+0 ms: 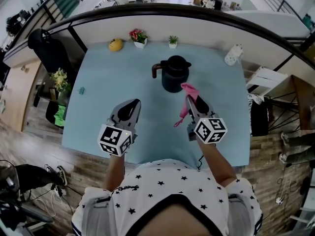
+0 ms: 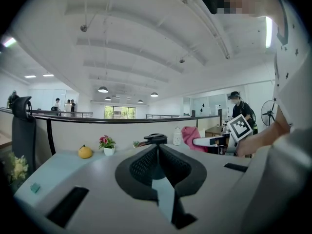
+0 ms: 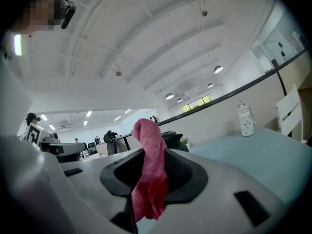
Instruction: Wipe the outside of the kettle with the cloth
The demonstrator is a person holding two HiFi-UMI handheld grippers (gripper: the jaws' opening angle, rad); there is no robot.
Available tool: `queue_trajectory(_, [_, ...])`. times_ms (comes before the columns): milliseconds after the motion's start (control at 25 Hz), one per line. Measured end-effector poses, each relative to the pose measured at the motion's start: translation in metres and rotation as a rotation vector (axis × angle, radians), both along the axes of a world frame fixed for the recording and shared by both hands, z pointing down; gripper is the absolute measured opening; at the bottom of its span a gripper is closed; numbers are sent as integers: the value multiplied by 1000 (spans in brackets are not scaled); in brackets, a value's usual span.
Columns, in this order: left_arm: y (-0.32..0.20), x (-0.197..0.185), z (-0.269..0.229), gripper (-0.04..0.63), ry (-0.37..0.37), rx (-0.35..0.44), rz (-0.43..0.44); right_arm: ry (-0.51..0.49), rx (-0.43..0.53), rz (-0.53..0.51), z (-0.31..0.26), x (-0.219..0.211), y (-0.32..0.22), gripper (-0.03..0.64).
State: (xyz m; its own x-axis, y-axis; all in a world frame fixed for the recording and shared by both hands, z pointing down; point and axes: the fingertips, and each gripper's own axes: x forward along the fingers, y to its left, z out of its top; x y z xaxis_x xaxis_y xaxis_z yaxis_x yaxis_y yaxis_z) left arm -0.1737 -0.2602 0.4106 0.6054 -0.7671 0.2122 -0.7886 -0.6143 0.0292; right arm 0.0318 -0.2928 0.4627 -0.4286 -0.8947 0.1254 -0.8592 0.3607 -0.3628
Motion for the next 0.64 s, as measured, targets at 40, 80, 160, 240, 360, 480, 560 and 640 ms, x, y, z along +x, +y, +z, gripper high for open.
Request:
queue_trajectory(40, [0, 0, 0, 35, 0, 1, -1, -2, 3, -1, -1, 0, 0, 121])
queue_trajectory(80, [0, 0, -1, 35, 0, 2, -1, -5, 4, -2, -2, -1, 0, 121])
queue_trajectory(160, [1, 0, -1, 35, 1, 3, -4, -9, 4, -5, -3, -2, 1, 121])
queue_trajectory(240, [2, -2, -1, 35, 1, 1, -8, -13, 3, -6, -4, -2, 1, 120])
queue_trajectory(360, [5, -4, -1, 35, 2, -1, -15, -13, 10, -14, -7, -4, 2, 121])
queue_trajectory(480, [7, -6, -3, 35, 2, -1, -20, -16, 17, -23, -11, -7, 4, 120])
queue_trajectory(560, [9, -6, -4, 35, 1, -1, -21, -19, 17, -26, -13, -8, 4, 120])
queue_trajectory(640, [10, -6, -4, 35, 1, -1, -22, -24, 15, -28, -13, -9, 5, 120])
